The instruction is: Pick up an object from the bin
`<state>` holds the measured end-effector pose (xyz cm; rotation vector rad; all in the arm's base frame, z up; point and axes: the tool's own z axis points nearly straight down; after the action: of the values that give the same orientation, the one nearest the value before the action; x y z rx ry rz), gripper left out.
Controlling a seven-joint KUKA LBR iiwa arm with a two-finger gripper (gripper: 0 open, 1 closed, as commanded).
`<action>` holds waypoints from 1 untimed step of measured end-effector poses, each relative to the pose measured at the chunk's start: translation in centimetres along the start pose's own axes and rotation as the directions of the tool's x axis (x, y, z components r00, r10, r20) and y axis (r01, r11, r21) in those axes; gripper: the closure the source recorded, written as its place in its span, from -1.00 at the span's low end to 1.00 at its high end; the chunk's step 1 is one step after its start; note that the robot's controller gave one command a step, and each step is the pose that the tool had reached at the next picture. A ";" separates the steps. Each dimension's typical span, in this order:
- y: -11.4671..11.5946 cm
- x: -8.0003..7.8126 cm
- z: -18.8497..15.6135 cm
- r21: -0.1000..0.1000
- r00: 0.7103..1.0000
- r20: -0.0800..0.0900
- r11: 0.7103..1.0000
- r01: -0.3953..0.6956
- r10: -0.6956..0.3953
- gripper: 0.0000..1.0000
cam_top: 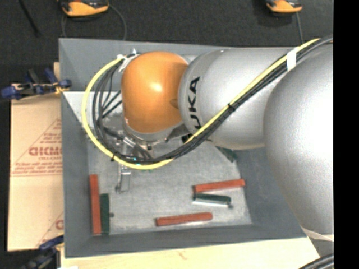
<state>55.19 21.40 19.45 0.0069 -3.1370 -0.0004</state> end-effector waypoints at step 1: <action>-8.2 -4.4 8.6 0.003 0.989 0.003 0.989 -0.147 0.147 -1.00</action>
Offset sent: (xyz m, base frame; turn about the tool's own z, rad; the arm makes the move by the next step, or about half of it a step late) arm 0.0430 -0.0761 -0.0826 0.1397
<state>59.60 13.23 10.83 -0.2245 -3.1321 0.0056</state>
